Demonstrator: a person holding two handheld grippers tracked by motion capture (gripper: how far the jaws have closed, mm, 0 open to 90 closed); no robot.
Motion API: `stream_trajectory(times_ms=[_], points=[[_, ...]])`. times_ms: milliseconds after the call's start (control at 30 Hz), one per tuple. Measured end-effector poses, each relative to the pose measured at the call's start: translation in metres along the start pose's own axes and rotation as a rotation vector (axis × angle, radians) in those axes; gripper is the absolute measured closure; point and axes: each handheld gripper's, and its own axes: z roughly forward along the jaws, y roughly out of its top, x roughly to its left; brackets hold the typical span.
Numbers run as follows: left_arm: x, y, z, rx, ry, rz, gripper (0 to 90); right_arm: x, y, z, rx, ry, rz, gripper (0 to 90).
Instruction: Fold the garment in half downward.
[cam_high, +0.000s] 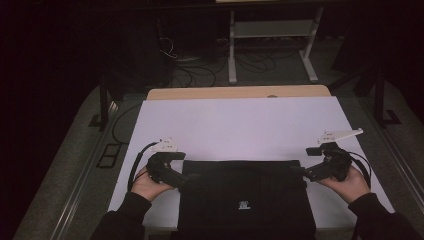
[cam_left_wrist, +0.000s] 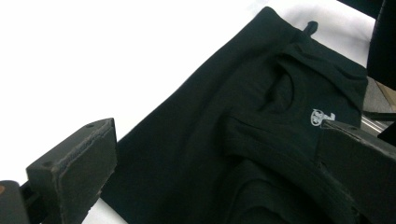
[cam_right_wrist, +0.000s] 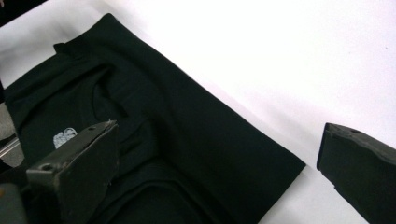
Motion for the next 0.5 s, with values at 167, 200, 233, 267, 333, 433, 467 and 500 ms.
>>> stream_trajectory(times_ms=[167, 200, 233, 267, 333, 433, 467, 500], points=[[0.004, 0.000, 0.003, 0.002, 0.011, -0.005, 0.0, -0.004, 0.001, 0.004, 0.003, -0.008, 0.002, 0.0], [0.005, 0.000, 0.004, 0.007, 0.013, -0.003, 0.0, -0.005, 0.001, 0.005, 0.004, -0.006, 0.002, 0.0], [0.006, 0.000, 0.004, 0.005, 0.015, -0.003, 0.0, -0.006, 0.001, 0.005, 0.006, -0.007, 0.005, 0.0], [0.007, 0.000, 0.005, 0.006, 0.015, -0.003, 0.0, -0.007, 0.001, 0.006, 0.007, -0.009, 0.003, 0.0], [0.009, 0.000, 0.006, 0.014, 0.014, 0.004, 0.0, -0.008, 0.001, 0.008, 0.012, -0.010, 0.007, 0.0], [0.012, -0.001, 0.010, 0.028, 0.020, 0.015, 0.0, -0.011, 0.001, 0.010, 0.017, -0.011, 0.006, 0.0], [0.013, -0.001, 0.011, 0.026, 0.024, 0.015, 0.0, -0.011, 0.001, 0.011, 0.018, -0.012, 0.007, 0.0], [0.013, -0.001, 0.013, 0.028, 0.024, 0.017, 0.0, -0.012, 0.001, 0.012, 0.018, -0.013, 0.004, 0.0]])
